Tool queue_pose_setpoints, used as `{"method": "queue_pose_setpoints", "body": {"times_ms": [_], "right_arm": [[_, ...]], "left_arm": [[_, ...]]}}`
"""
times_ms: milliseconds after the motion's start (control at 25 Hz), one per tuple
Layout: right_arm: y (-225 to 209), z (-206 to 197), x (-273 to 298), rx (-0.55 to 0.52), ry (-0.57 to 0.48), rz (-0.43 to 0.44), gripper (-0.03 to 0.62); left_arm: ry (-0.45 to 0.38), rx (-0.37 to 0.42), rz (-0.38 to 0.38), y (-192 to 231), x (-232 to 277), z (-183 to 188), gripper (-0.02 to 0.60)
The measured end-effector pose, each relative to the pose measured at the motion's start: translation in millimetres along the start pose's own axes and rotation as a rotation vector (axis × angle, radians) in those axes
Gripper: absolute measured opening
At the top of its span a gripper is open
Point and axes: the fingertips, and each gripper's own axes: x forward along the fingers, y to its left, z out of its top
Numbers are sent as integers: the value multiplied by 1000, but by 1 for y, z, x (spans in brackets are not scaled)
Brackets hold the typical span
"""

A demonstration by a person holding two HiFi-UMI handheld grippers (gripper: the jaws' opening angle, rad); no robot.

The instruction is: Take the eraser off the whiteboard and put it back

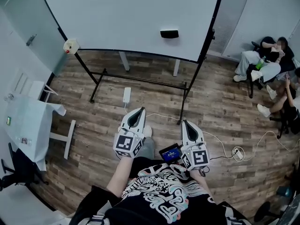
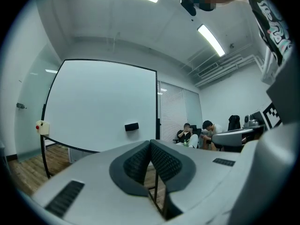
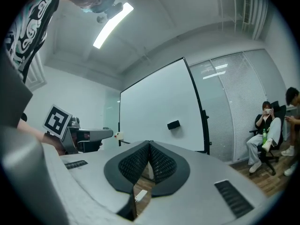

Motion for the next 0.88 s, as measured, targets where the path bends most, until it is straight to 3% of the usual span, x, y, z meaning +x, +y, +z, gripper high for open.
{"method": "queue_pose_setpoints", "body": {"times_ms": [320,880], "right_arm": [[-30,-3,49,-27,5,-47,9],[-86,-5,197,8,28,-115,9]], "left_arm": [[-20,6,-26,29,62,-3,20],[6,37,-100,116,199,6,20]]}}
